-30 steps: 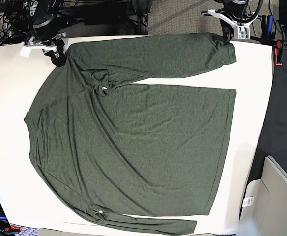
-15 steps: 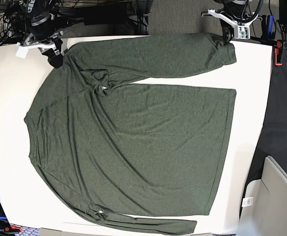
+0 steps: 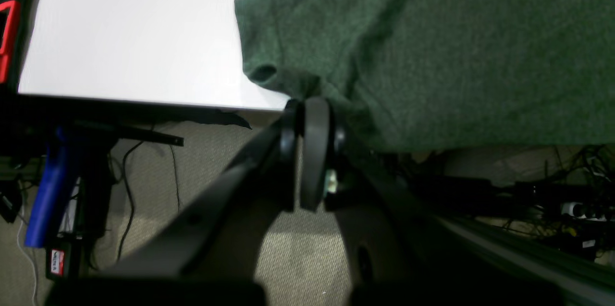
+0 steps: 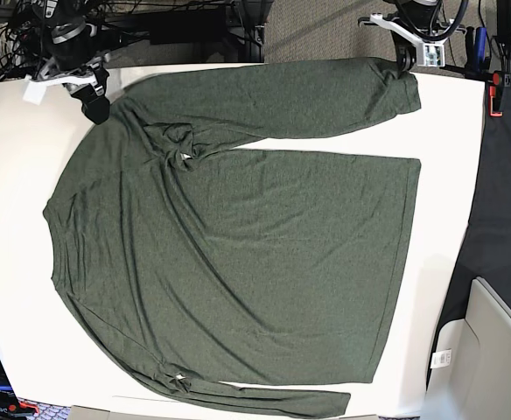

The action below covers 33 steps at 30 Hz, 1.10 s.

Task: Fold the T-shirt properly
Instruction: 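Adjust the right gripper's hold on the shoulder, pulling it taut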

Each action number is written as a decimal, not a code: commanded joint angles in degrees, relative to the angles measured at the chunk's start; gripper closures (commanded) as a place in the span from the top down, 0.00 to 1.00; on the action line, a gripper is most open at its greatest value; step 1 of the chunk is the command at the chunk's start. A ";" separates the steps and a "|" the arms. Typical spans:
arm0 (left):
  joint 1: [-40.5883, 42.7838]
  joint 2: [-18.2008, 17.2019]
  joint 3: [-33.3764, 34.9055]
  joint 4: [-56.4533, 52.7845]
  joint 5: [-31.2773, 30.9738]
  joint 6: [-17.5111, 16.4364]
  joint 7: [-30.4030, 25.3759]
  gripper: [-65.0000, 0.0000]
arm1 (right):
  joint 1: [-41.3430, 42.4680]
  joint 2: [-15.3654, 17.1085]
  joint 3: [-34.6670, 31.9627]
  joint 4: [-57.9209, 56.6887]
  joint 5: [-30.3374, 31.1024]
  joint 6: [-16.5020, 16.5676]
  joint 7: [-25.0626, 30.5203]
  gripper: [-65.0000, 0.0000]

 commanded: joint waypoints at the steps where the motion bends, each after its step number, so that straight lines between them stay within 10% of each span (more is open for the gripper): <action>1: 0.75 -0.25 -0.28 0.71 -0.20 0.24 -1.01 0.00 | -0.69 0.12 0.15 1.94 1.34 1.62 0.83 0.01; 11: 2.60 -0.25 -0.46 1.06 -0.20 0.24 -1.45 0.00 | -4.47 1.87 0.59 2.90 7.58 2.59 0.83 0.01; 19: 2.78 -0.25 -0.28 1.06 -0.20 0.24 -1.54 0.00 | -3.32 1.96 1.03 2.64 -0.06 1.98 0.92 0.04; 27: 2.78 -0.25 -0.28 0.97 -0.20 0.24 -1.54 0.00 | -1.65 1.52 0.51 0.53 -0.24 -9.36 0.83 0.34; 33: 2.78 -0.25 -0.28 0.97 -0.20 0.24 -1.54 0.00 | 0.63 1.52 0.51 -2.28 -0.24 -10.07 0.83 0.38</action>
